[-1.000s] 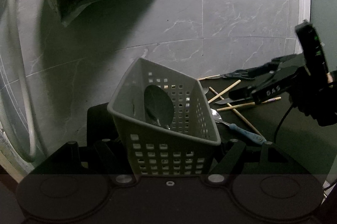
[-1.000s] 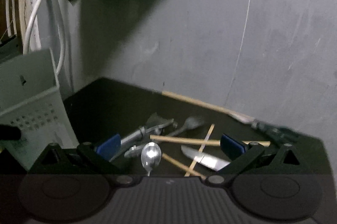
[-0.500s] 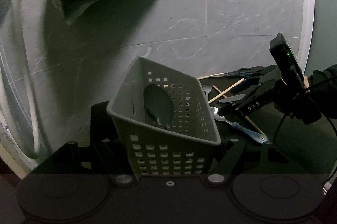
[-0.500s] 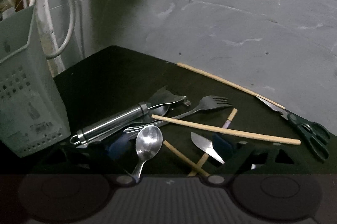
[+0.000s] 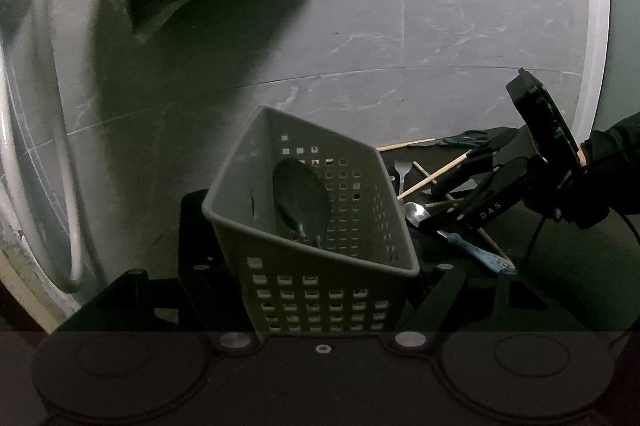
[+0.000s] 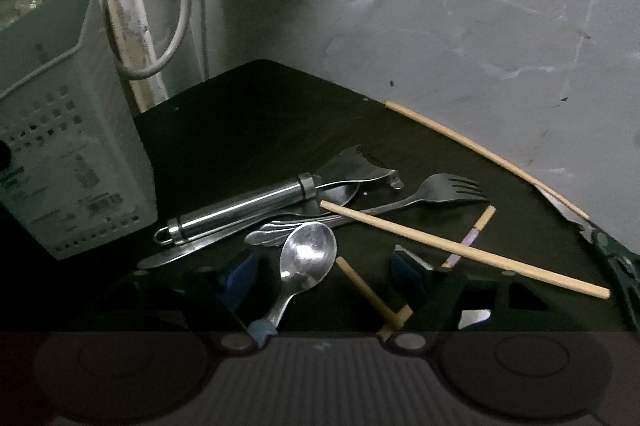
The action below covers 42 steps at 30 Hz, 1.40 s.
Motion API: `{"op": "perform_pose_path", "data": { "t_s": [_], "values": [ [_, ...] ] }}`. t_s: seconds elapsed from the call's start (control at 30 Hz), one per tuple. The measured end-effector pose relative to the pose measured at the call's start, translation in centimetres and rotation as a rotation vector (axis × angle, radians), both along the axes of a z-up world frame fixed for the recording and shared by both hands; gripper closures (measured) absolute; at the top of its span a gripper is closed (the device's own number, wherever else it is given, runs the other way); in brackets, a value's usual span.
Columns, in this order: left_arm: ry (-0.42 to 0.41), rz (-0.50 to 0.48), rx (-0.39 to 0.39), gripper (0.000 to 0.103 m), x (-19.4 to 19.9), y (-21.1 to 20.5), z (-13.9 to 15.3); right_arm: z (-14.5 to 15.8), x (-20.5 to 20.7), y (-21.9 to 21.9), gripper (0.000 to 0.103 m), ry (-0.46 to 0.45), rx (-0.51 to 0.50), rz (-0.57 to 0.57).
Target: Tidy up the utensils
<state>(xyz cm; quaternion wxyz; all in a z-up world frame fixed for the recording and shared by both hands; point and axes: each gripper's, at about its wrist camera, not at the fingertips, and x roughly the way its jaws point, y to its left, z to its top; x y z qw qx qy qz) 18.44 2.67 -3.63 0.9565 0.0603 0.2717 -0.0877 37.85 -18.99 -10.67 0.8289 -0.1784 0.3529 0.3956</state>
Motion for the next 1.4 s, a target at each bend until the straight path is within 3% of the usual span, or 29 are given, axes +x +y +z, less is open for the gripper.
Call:
{"op": "perform_pose_path", "data": {
  "t_s": [0.3, 0.53, 1.17, 1.4],
  "values": [
    [0.002, 0.026, 0.003, 0.026, -0.2, -0.5, 0.0, -0.3, 0.8, 0.5, 0.044, 0.015, -0.016, 0.039],
    [0.003, 0.041, 0.004, 0.026, -0.2, -0.8, 0.0, -0.4, 1.0, 0.5, 0.061, -0.005, -0.005, 0.032],
    [0.003, 0.047, 0.004, 0.026, -0.2, -0.8, 0.0, -1.1, -1.3, 0.9, 0.071, -0.088, 0.039, -0.122],
    [0.003, 0.047, 0.005, 0.026, -0.2, -0.9, 0.0, -1.0, -2.2, 1.9, 0.073, -0.146, 0.001, -0.182]
  ]
}}
